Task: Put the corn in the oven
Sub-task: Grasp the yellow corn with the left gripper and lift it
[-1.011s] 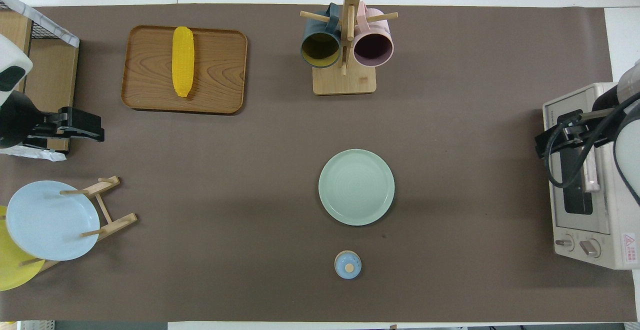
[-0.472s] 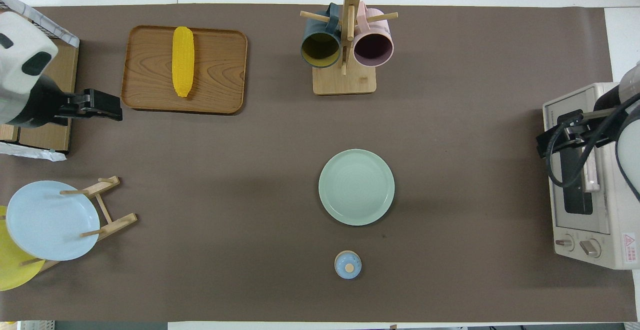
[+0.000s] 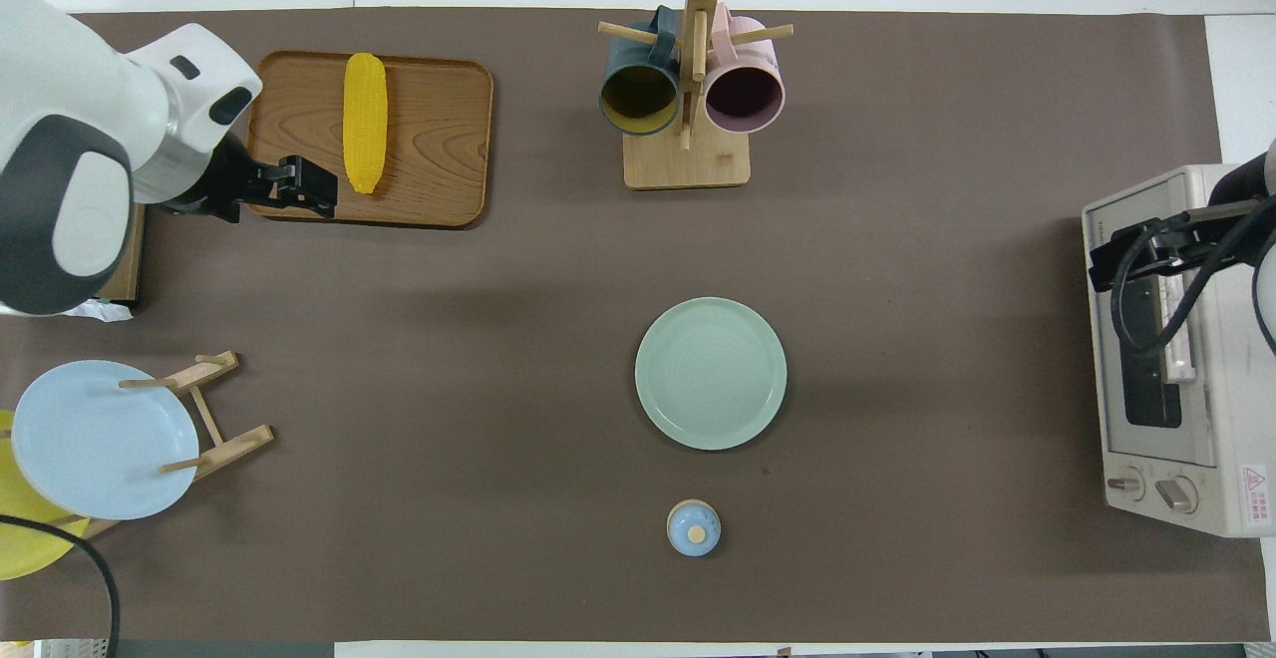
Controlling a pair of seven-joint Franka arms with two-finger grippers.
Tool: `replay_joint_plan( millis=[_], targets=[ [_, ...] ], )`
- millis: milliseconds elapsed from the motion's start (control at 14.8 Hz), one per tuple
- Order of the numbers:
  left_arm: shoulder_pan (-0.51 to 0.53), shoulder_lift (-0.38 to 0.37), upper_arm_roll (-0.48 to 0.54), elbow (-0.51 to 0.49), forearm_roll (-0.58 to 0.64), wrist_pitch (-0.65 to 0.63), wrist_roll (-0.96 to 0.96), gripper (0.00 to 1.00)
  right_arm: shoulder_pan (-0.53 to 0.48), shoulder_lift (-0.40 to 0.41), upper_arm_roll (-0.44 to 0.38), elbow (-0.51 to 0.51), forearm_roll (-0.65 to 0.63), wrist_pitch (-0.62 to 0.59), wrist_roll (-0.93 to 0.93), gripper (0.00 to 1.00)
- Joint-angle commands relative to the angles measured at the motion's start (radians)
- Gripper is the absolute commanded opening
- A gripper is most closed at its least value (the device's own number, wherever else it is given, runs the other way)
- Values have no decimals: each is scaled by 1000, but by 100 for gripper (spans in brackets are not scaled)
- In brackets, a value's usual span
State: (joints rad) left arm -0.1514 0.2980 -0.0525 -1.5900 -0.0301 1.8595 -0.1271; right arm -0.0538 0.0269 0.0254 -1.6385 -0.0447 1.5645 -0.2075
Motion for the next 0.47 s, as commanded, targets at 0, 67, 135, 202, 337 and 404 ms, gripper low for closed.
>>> replay_joint_plan(
  millis=[0,67,135,202,337,404],
  targets=[
    [4,119,6,111,-13,33,40,100,-14,-47,2,-76,-7,37,-40,0],
    [6,169,5,164,-13,35,41,100,-20,-57,2,-96,-11,48,-41,0],
    [6,226,3,229,-14,29,41,100,-35,-65,2,-116,-12,64,-44,0],
    [1,277,3,283,-14,32,41,100,-40,-77,2,-144,-12,75,-46,0],
    [10,378,-4,385,-14,33,67,100,-38,-94,2,-191,-18,112,-38,0],
    [25,398,-7,412,-14,32,108,100,-37,-96,2,-210,-20,135,-27,0]
  ],
)
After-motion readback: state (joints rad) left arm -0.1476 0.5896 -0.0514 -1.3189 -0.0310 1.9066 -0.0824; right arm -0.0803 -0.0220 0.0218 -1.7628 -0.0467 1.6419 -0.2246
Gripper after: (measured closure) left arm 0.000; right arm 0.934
